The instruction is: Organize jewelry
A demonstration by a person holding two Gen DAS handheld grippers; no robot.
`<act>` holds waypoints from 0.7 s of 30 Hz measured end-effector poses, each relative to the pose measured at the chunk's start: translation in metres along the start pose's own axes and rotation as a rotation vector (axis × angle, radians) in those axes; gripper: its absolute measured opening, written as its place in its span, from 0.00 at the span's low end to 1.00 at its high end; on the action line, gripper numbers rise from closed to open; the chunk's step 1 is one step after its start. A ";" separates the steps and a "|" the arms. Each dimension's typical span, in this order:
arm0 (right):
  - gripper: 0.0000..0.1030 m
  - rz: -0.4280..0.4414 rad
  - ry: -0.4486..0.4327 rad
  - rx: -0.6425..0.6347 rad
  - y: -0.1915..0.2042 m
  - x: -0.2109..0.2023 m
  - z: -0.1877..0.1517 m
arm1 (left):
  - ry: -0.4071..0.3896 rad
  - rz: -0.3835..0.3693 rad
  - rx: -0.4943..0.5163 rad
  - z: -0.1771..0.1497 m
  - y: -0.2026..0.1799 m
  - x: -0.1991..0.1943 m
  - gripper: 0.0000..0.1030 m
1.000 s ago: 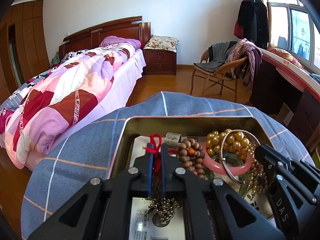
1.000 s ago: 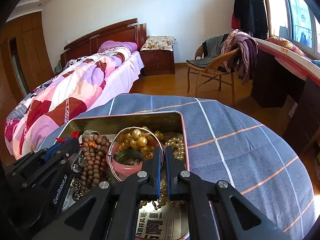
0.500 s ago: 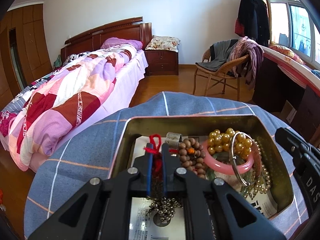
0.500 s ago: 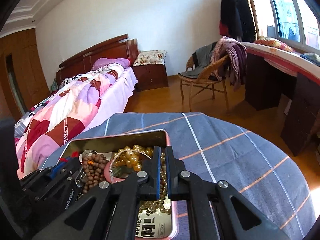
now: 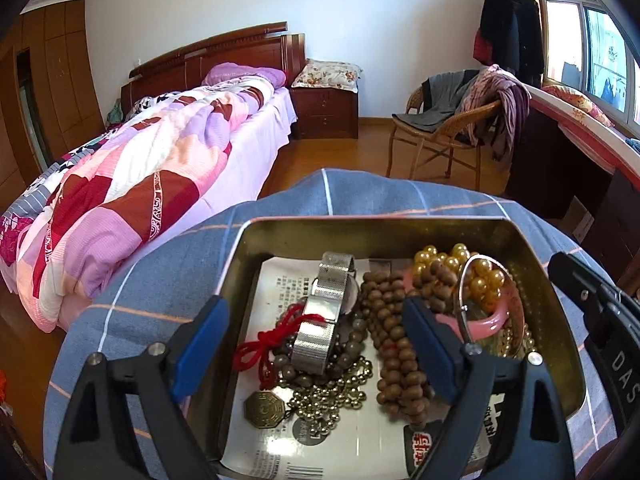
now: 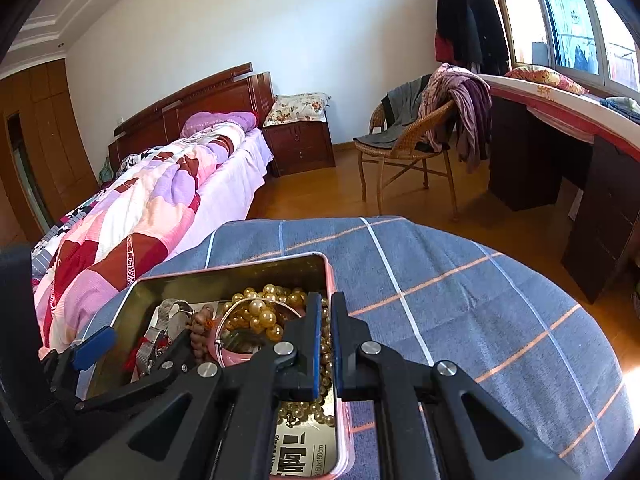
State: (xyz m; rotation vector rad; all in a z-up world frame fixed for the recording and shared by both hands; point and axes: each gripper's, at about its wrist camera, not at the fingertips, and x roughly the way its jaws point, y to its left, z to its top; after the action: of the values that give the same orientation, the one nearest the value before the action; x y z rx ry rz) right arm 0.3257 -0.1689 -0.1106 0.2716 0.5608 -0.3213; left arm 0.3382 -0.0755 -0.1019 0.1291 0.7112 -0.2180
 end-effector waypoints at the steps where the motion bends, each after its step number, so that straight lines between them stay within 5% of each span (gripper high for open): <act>1: 0.05 0.001 0.002 0.001 0.000 0.000 0.000 | 0.000 0.001 -0.001 0.000 0.000 0.000 0.88; 2: 0.07 0.001 0.004 0.002 0.000 0.001 0.000 | 0.000 0.002 -0.001 0.000 0.000 0.000 0.88; 4: 0.26 0.000 0.006 0.002 0.000 0.002 -0.001 | -0.002 0.005 0.001 -0.001 -0.001 0.000 0.88; 6: 0.77 -0.004 -0.010 0.005 -0.001 0.001 -0.002 | -0.014 0.006 0.006 -0.001 -0.001 -0.003 0.88; 7: 0.82 -0.010 -0.033 0.008 -0.001 -0.003 -0.002 | -0.025 0.006 0.004 -0.001 -0.001 -0.004 0.89; 15: 0.83 -0.041 -0.151 -0.021 0.005 -0.019 -0.005 | -0.151 0.086 -0.008 -0.004 0.008 -0.033 1.00; 21: 0.83 -0.040 -0.246 -0.034 0.011 -0.042 -0.004 | -0.107 0.101 -0.063 -0.017 0.023 -0.046 1.00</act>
State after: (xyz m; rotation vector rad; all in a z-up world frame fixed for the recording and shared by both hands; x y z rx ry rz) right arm 0.2944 -0.1481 -0.0889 0.1846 0.3294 -0.3779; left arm 0.2988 -0.0427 -0.0833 0.0923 0.6026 -0.1053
